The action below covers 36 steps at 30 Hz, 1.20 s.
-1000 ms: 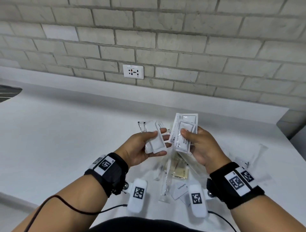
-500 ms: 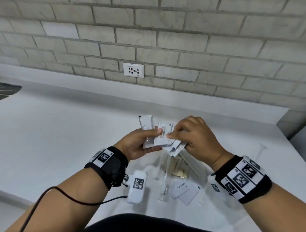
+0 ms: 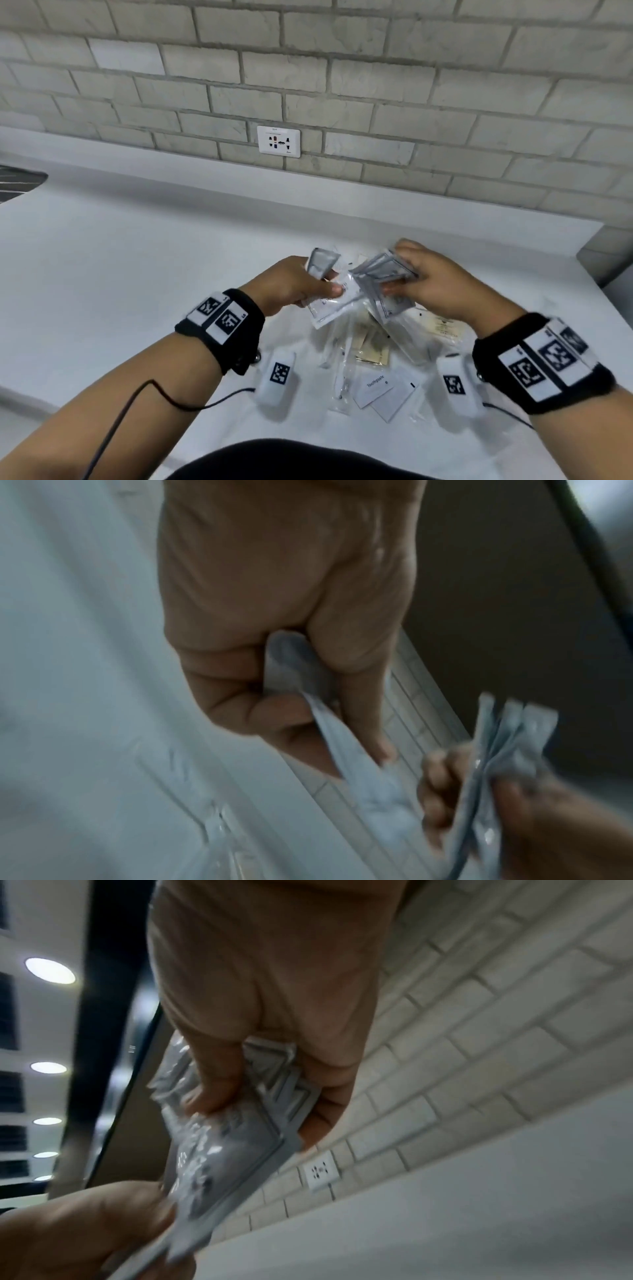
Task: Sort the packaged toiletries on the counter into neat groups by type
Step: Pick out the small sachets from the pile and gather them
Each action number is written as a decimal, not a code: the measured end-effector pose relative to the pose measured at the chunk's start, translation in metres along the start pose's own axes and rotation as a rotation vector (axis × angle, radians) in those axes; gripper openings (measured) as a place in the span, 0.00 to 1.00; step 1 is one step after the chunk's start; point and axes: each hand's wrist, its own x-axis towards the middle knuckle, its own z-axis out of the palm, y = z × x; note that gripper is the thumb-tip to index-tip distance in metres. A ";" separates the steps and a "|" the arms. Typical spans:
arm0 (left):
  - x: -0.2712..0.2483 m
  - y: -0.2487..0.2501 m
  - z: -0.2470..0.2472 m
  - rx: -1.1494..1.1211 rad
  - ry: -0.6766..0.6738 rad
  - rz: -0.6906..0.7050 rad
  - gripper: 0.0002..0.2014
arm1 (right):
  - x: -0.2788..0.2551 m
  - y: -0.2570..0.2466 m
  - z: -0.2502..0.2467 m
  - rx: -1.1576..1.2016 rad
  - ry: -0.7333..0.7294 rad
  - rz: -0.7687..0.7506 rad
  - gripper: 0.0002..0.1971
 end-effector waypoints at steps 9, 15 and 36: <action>0.012 0.004 -0.002 -0.131 -0.087 -0.047 0.20 | 0.025 0.003 0.024 -0.047 -0.128 0.172 0.15; 0.009 -0.023 -0.009 -0.681 0.076 -0.197 0.13 | 0.002 0.049 0.044 0.606 0.174 0.291 0.17; 0.007 -0.015 0.020 -0.489 0.126 0.094 0.15 | 0.026 0.003 0.009 0.914 0.234 0.236 0.26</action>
